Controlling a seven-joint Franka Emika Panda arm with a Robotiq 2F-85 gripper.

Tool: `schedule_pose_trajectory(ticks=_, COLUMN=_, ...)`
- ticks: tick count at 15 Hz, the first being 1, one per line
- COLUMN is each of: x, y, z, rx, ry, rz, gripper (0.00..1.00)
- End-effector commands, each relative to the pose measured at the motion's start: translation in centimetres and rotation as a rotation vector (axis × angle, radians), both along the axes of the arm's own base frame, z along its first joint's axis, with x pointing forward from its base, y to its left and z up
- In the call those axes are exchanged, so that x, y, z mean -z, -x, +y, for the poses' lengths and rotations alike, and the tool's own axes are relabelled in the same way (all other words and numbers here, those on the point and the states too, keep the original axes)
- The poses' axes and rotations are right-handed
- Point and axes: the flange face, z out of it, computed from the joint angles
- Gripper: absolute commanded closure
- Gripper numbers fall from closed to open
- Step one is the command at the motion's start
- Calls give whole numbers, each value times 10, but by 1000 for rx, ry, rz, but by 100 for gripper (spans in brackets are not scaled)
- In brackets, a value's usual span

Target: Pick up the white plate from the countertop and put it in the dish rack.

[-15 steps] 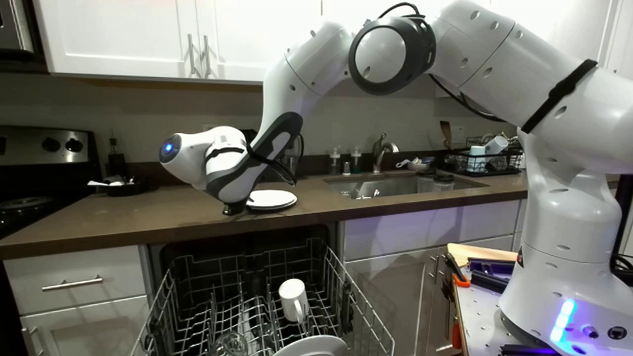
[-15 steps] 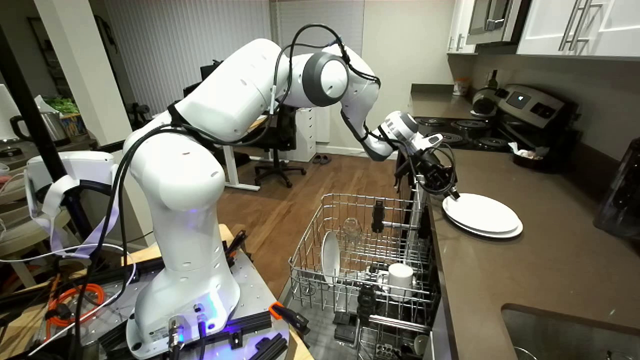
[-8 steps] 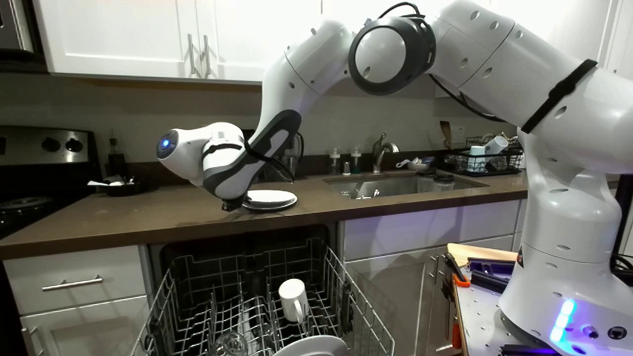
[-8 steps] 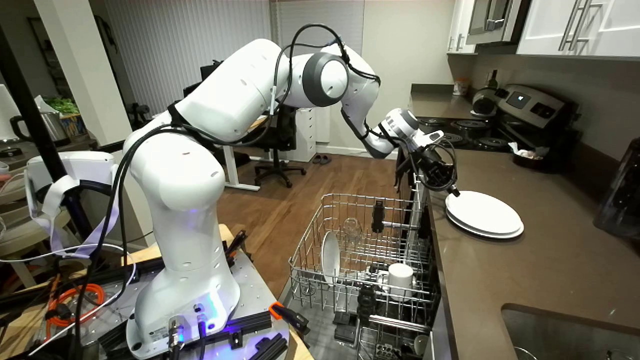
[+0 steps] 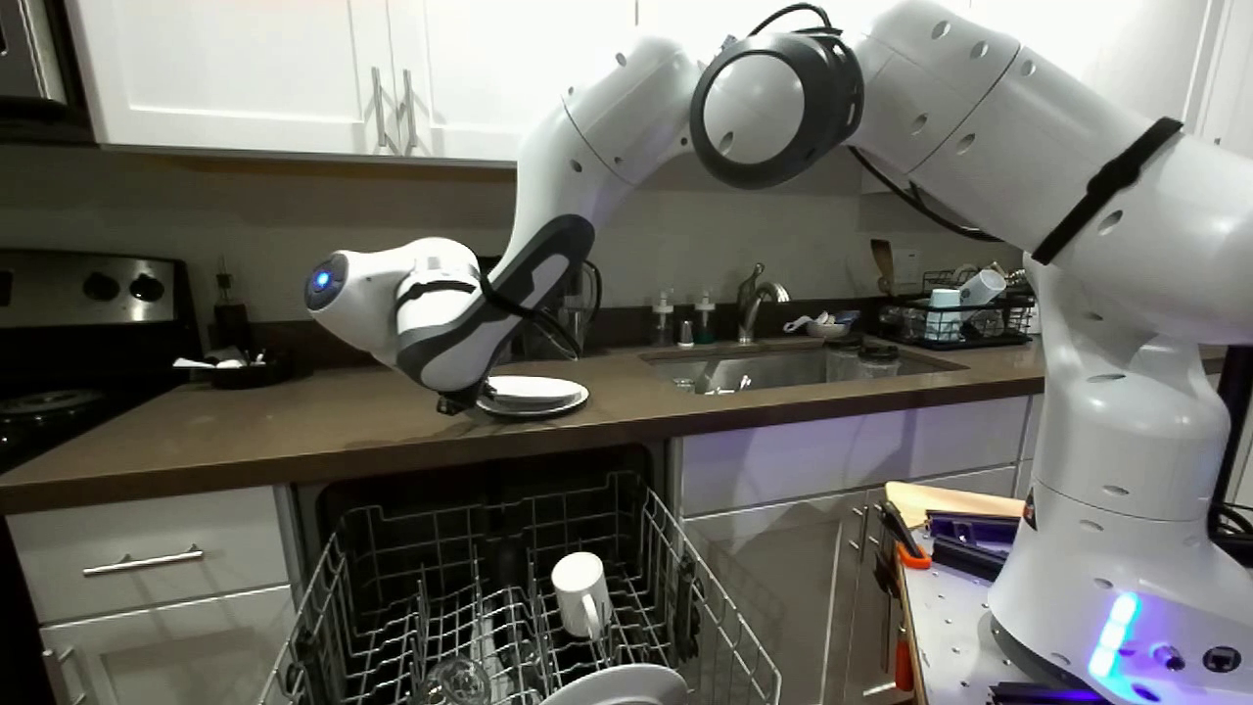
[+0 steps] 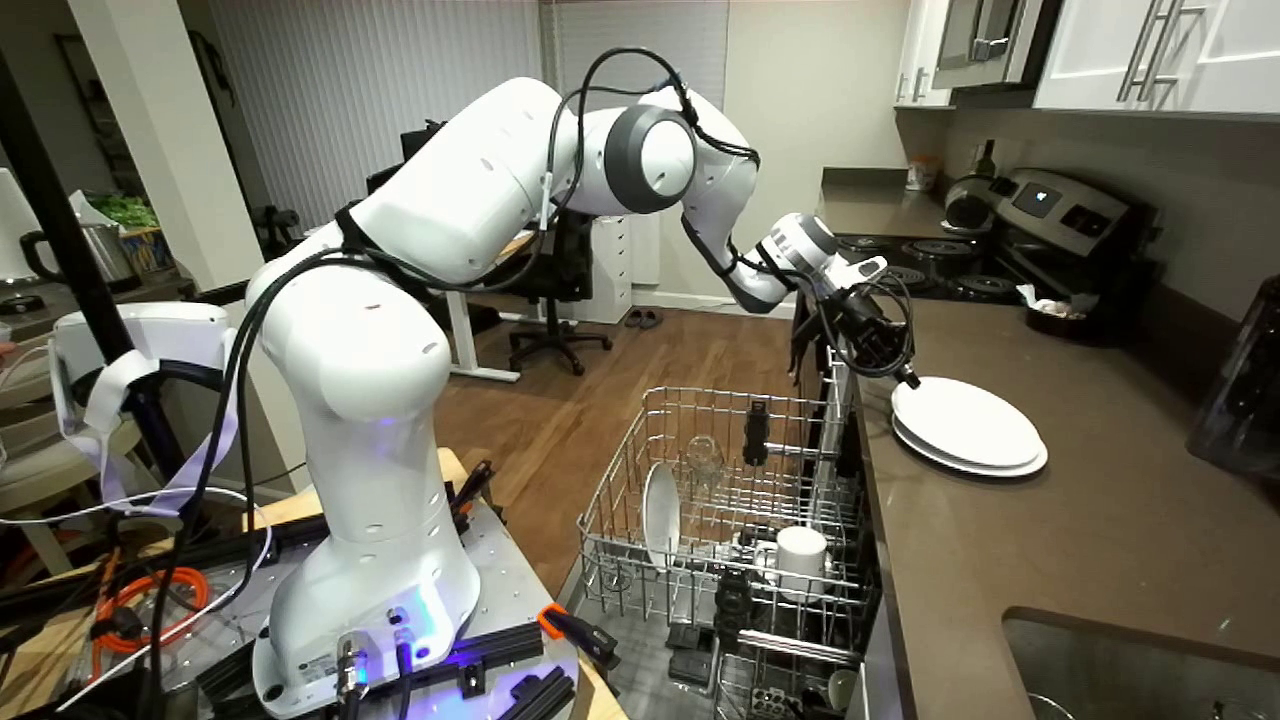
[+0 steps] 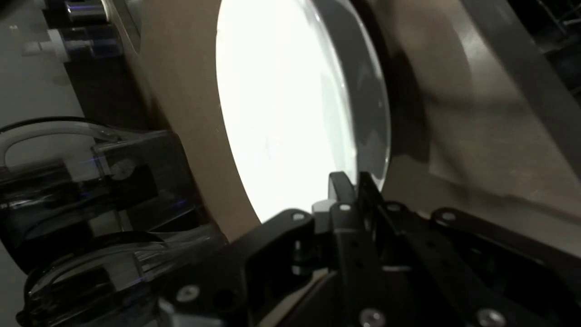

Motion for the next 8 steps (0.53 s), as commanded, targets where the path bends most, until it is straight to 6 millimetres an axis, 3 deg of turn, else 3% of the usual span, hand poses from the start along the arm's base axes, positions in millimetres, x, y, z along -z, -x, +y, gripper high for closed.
schedule_pose_trajectory(ticks=1, x=-1, y=-4, z=13, rx=-11, ry=25, rz=24, gripper=93)
schedule_pose_trajectory(ticks=8, x=4, y=-7, z=31, rx=-32, ry=19, rz=26, gripper=94)
